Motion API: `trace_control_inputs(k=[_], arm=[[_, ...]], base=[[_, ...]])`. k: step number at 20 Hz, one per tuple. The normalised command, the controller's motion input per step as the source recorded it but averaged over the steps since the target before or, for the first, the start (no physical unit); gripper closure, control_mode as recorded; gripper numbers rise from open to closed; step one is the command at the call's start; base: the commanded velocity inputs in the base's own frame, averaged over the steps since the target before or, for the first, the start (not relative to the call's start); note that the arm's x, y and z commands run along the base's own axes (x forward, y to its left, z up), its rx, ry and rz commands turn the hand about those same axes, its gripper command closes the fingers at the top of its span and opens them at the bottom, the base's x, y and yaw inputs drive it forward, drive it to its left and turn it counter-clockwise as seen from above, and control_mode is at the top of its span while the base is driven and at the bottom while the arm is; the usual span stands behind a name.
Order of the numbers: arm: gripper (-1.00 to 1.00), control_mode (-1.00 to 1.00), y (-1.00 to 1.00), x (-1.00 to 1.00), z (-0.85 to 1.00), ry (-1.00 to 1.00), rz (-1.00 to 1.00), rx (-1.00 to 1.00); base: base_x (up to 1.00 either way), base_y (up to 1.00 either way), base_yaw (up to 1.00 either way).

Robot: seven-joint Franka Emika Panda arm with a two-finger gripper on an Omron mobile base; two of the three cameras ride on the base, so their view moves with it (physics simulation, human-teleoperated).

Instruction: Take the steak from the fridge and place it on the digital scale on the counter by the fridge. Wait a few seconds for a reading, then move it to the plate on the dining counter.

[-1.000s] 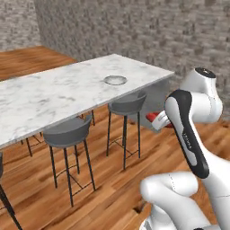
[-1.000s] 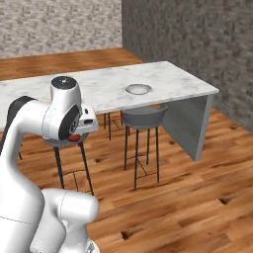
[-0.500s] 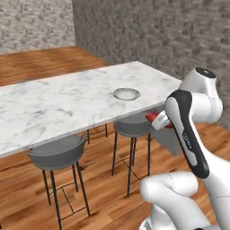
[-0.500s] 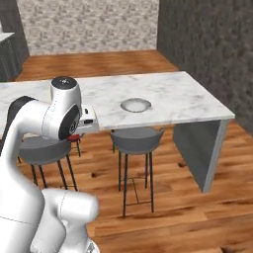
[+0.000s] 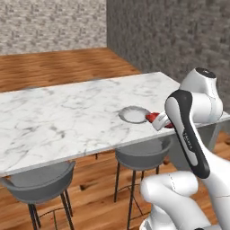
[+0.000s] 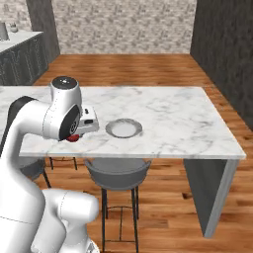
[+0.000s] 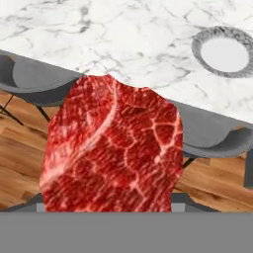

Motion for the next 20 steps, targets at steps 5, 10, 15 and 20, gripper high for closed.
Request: trace_control_inputs(k=[5, 10, 15, 20], arm=[[1.0, 1.0, 0.0, 0.0, 0.0, 0.0, 0.0, 0.0], [1.0, -1.0, -0.01, 0.2, -0.06, 0.04, 0.03, 0.0], [1.0, -1.0, -0.51, 1.0, -0.5, 0.15, 0.11, 0.05], [1.0, -1.0, -0.68, 1.0, -0.73, 0.14, 0.07, 0.06]], base=[[1.0, -0.36, 0.29], [0.8, -0.04, 0.15], [0.0, 0.0, 0.0], [0.0, 0.0, 0.0]])
